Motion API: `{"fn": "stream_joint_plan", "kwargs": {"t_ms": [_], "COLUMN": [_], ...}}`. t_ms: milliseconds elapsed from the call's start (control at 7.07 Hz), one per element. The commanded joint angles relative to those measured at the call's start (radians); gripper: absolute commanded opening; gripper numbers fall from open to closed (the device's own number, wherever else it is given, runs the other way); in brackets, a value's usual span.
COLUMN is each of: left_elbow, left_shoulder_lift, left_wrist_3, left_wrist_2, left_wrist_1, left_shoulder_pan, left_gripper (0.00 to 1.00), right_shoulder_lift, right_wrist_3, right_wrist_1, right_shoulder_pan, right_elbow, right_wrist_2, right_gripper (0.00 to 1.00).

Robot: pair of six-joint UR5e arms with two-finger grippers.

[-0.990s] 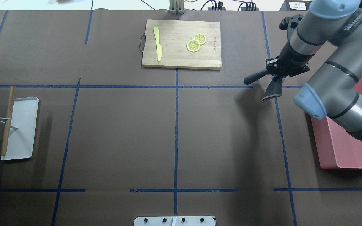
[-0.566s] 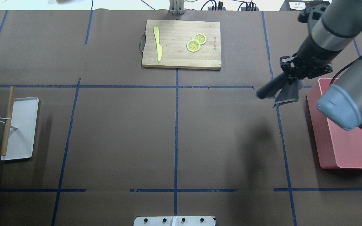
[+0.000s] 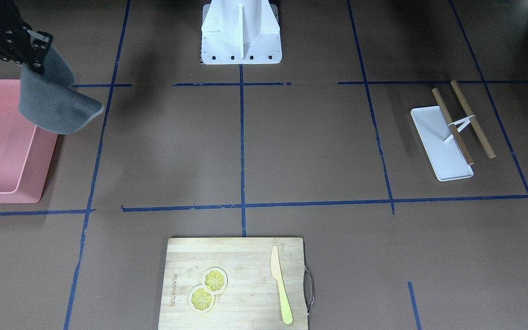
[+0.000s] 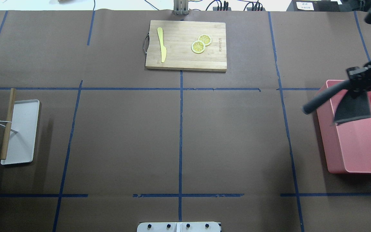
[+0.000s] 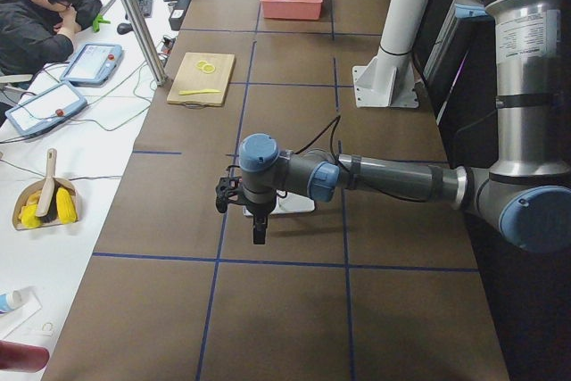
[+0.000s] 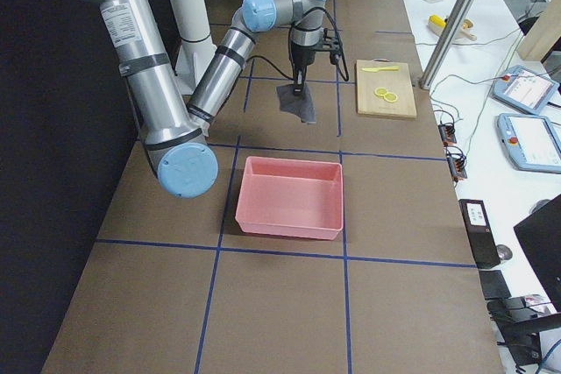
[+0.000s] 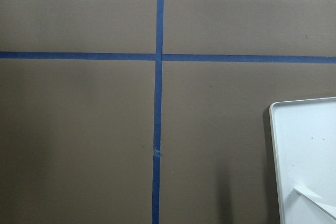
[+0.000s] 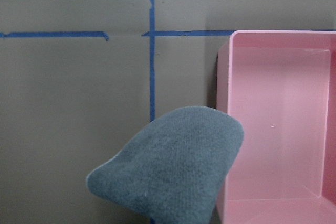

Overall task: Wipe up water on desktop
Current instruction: 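Carry the cloth over the pink bin and release it with the right gripper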

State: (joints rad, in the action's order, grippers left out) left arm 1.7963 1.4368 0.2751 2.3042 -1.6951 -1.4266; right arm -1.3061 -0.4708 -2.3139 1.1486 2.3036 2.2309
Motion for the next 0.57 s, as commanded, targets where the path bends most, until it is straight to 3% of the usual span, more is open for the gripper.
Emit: {"fn": "stream_joint_plan", "kwargs": {"t_ms": [0,424], "left_elbow": [0.0,-0.002], "left_shoulder_lift": [-0.001,0.001], "left_wrist_3": [-0.001,-0.001], "left_wrist_2": [0.0,0.0], "left_wrist_1": [0.0,0.0], "left_shoulder_pan": [0.0,0.0], "left_gripper": [1.0,1.0], "right_shoulder_lift": [-0.181,-0.228], "right_wrist_3": [0.35,0.359], "right_wrist_1": [0.001,0.25], "right_shoulder_pan": [0.181,0.184], "right_elbow": [-0.041,-0.223], "right_wrist_2": [0.045,0.11], "right_gripper": [0.0,0.01]}}
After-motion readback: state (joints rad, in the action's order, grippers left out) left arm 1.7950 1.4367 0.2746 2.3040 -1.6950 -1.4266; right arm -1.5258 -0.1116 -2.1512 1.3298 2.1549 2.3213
